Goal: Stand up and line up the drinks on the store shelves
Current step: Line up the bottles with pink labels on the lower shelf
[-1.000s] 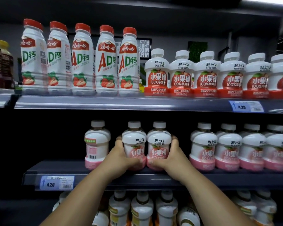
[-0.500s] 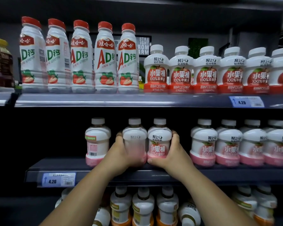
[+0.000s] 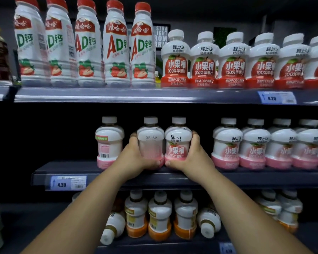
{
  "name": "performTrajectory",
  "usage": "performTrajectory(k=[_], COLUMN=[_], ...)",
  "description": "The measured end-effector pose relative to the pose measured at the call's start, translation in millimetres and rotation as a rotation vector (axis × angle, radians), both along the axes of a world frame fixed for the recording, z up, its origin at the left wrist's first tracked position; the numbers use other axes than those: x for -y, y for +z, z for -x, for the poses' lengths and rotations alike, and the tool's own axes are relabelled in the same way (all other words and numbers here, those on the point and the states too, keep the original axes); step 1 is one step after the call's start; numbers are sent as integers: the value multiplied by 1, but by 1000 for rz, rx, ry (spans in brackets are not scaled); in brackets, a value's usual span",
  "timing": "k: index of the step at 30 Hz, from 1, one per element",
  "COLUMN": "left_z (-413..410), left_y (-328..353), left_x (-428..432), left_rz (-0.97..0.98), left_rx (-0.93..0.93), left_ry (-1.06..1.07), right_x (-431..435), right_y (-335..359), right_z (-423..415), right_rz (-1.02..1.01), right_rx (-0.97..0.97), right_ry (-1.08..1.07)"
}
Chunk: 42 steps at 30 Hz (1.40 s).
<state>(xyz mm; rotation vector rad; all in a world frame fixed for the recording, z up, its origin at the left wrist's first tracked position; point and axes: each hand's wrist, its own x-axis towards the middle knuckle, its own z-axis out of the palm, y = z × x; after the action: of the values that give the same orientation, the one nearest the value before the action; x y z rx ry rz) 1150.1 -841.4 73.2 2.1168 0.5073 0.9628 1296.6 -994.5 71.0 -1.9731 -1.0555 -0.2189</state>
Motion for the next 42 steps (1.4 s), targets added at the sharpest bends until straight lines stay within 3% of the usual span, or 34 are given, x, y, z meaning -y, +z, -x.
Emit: performTrajectory(k=[22, 33, 42], left_z=[-2, -7, -35], left_y=[0, 9, 14], left_x=[2, 13, 28], left_rz=[-103, -53, -47], left_rx=[-44, -127, -165], left_ry=[88, 101, 57], right_x=[-2, 21, 42], right_y=[1, 5, 2], right_z=[2, 4, -12], right_rz=[37, 102, 41], right_rx=[7, 167, 143], right_ry=[-50, -75, -73])
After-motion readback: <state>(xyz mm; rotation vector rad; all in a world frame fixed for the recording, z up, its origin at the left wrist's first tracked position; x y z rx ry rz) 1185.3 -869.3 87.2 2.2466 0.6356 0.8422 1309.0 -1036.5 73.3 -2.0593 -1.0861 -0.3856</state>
